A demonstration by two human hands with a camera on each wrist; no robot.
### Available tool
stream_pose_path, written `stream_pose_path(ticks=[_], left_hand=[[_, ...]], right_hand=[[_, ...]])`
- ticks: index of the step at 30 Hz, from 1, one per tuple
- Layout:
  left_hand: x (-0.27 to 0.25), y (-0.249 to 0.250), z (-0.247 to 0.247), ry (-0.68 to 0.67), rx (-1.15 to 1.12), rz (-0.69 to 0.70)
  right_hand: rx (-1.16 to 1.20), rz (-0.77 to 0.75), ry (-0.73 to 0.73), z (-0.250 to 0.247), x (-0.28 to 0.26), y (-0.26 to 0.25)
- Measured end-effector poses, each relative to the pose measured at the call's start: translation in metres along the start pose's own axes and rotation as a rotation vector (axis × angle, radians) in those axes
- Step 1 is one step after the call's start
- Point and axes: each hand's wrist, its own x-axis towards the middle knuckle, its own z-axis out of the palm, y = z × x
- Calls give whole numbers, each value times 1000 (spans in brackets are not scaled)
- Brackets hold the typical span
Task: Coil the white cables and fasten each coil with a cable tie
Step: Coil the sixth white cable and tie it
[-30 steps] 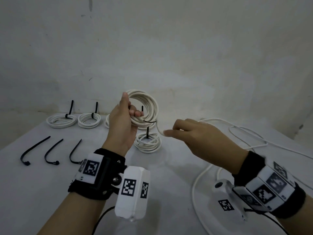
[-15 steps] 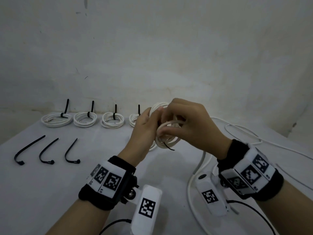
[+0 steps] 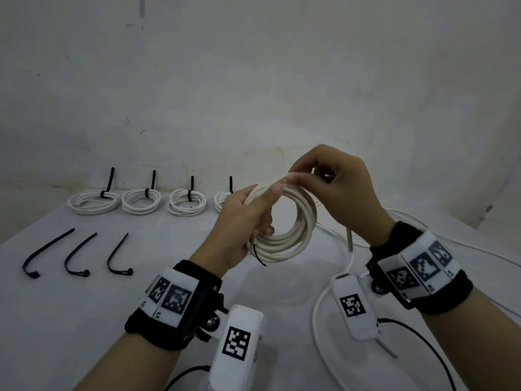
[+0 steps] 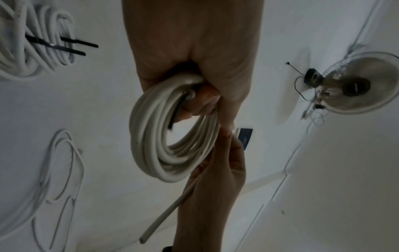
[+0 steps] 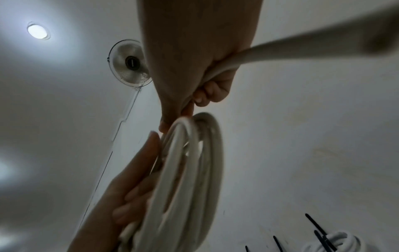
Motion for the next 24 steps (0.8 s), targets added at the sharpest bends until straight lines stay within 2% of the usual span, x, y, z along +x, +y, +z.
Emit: stream_pose_path(ticks=[5, 8, 14, 19, 24], left_hand=[[4, 6, -6, 50, -139, -15], [4, 6, -4, 74, -175, -50], [3, 5, 2, 122, -159, -69], [6, 4, -3, 176, -100, -62], [8, 2, -5, 280, -46, 6]], right_hand=[[-150, 72, -133, -13, -1, 15], [-131, 158, -198, -9, -6, 15], [151, 302, -14, 6, -6, 10], [306, 388, 2, 13, -7, 11], [442, 441, -85, 26, -20, 13]])
